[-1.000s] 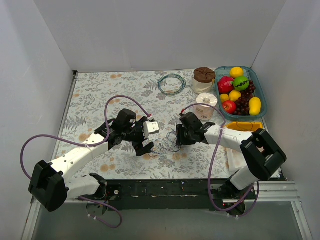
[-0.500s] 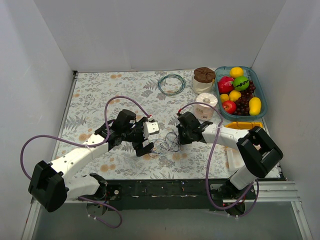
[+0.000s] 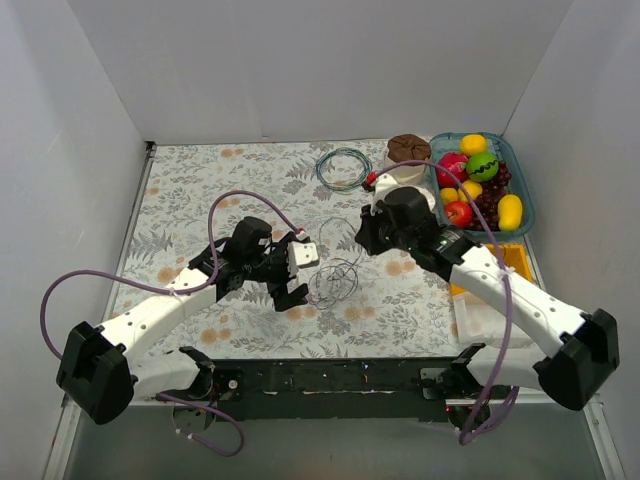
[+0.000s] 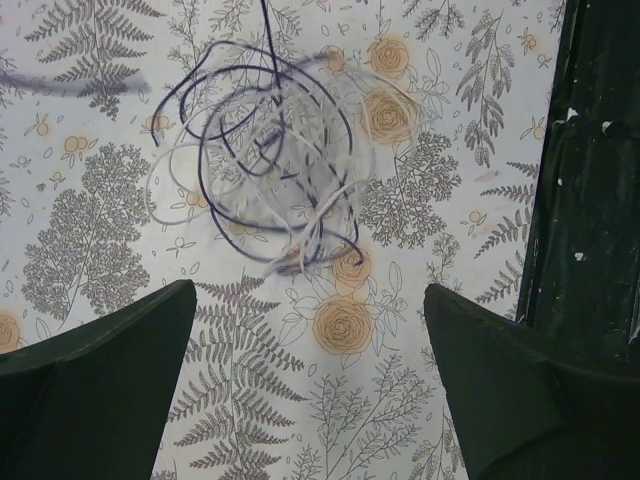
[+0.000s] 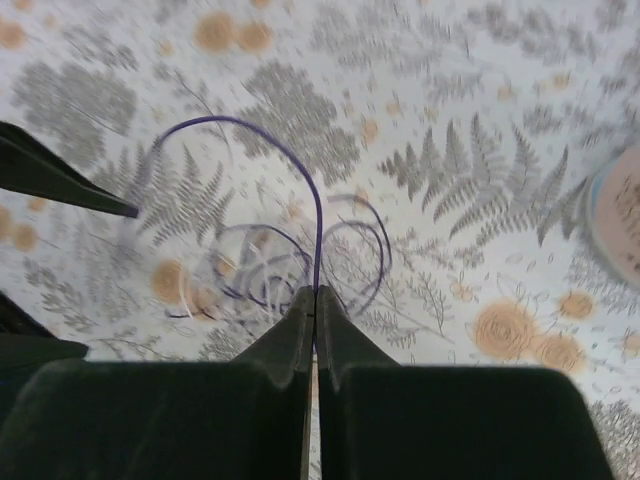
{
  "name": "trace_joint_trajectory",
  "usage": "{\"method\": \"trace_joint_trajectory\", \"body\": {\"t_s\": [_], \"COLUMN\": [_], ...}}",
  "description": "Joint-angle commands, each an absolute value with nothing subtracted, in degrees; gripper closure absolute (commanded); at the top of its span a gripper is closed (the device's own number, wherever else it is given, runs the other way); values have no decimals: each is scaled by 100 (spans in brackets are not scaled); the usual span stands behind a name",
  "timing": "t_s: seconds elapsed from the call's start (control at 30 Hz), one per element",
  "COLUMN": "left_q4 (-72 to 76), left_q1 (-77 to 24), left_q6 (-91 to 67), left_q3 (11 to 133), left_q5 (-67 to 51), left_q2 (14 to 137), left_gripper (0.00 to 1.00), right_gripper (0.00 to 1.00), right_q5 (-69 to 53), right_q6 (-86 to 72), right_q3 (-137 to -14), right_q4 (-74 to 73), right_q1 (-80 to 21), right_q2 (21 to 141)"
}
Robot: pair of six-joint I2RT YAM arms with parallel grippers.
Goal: Untangle the cables
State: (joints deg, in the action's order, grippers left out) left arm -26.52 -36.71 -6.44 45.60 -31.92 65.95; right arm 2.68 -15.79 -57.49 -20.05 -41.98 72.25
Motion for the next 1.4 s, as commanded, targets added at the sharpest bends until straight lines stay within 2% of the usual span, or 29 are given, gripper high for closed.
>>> {"method": "trace_joint_trajectory", "body": {"t_s": [0.0,0.2,0.33,0.6,0.7,0.77,0.8,0.93,1.1,1.13,1.2,1.27,1.37], "left_q4": [-2435,-2040,-1381,904,1213,1213,1213,819,299,255,220,211,106], "left_q1": [-3683,-3683,-3683,-3691,-3683,-3683,-3691,-3691,-3691,-3691,-3691,-3691,-3691], "left_q6": [-519,-465,-1001,-3336,-3419,-3349,-3296,-2867,-2382,-2347,-2198,-2084,-1890], "left_q3": [4825,4895,4966,5264,5291,5204,5160,4844,4466,4352,4237,4061,3833], "left_q5": [-3498,-3683,-3630,-3683,-3788,-3945,-4042,-4342,-4219,-4210,-4210,-4140,-4096], "left_q2": [6302,6100,5968,5827,5994,6082,6091,6029,5933,5924,5915,5898,5880], "left_gripper": [3,2,3,2,3,11,25,50,56,59,71,78,75], "right_gripper": [99,99,99,99,99,99,99,99,99,99,99,99,99], "right_q5": [35,-527,-720,-913,-1072,-1090,-1090,-968,-431,-422,-378,-230,-36], "right_q6": [-932,-923,-949,-1388,-1511,-1538,-1582,-1696,-1565,-1556,-1512,-1442,-1310], "right_q3": [-6713,-8065,-8788,-9149,-9167,-9298,-9377,-9685,-10028,-10063,-10142,-10239,-10371], "right_q4": [-2030,-1978,-1925,-1363,-1064,-976,-976,-1002,-1143,-1125,-1160,-1195,-1265], "right_q1": [-4192,-4236,-4385,-4526,-4666,-4772,-4799,-4825,-4825,-4825,-4825,-4825,-4825], "right_q2": [6540,6486,6662,6881,6969,7040,7118,7225,7198,7207,7233,7207,7163]}}
